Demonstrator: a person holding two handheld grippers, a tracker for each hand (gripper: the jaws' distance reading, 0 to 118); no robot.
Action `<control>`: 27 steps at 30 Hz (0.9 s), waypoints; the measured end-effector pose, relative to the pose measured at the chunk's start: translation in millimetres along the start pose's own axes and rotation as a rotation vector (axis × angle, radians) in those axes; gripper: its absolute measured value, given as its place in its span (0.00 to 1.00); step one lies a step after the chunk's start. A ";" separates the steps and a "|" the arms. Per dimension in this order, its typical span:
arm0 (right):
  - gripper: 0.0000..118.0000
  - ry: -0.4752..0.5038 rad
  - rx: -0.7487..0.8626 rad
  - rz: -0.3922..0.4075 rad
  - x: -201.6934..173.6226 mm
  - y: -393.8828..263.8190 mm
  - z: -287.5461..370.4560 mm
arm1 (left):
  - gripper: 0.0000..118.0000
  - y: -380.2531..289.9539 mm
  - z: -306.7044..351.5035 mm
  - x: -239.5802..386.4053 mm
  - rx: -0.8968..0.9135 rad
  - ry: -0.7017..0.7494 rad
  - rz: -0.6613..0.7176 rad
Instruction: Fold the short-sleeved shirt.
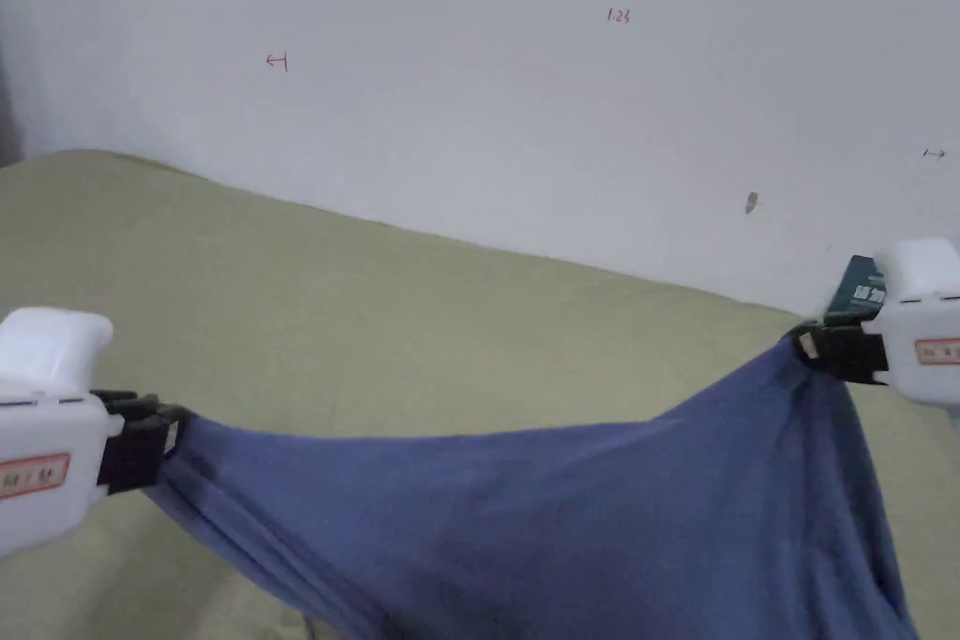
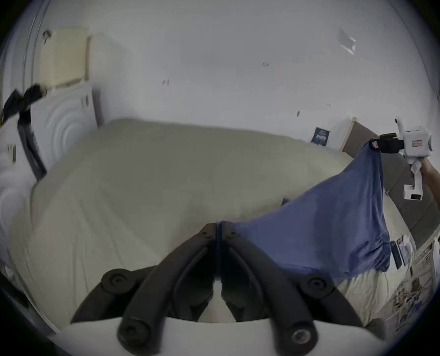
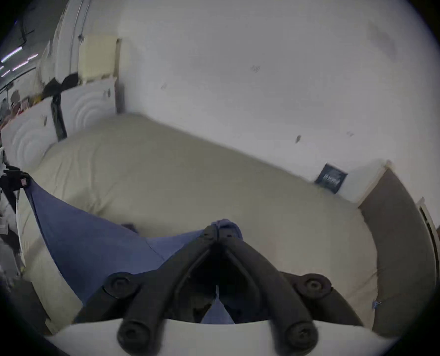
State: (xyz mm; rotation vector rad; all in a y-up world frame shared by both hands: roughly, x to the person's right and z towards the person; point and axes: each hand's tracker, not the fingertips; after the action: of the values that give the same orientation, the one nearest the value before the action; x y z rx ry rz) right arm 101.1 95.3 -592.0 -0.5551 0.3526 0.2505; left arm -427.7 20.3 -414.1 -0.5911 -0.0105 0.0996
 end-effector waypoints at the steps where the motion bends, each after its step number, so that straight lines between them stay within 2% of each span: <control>1: 0.00 -0.008 0.023 -0.016 8.8 10.3 9.1 | 0.02 17.4 -1.0 1.6 0.010 -0.008 -0.011; 4: 0.00 -0.051 0.061 0.001 27.4 38.1 32.2 | 0.02 70.1 -8.3 10.5 0.040 0.014 -0.109; 7: 0.00 -0.158 0.117 0.035 42.9 64.8 50.5 | 0.02 121.2 -17.1 16.2 0.053 0.015 -0.137; 13: 0.00 -0.222 0.278 -0.054 75.3 116.6 79.1 | 0.02 207.6 -31.7 29.5 0.127 0.078 -0.217; 18: 0.00 -0.271 0.328 -0.074 102.1 157.4 79.4 | 0.02 265.1 -46.1 38.6 0.149 0.115 -0.245; 19: 0.00 -0.294 0.348 -0.058 80.0 155.8 94.8 | 0.02 272.7 -46.4 38.5 0.185 0.117 -0.234; 27: 0.00 -0.345 0.461 -0.117 78.2 193.5 100.9 | 0.02 335.1 -48.8 35.7 0.273 0.141 -0.205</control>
State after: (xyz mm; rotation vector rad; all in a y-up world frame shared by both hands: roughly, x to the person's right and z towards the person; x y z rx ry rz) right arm 135.5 320.9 -633.2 -0.0719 0.0353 0.1408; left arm -420.7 273.4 -641.8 -0.3205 0.0787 -0.1381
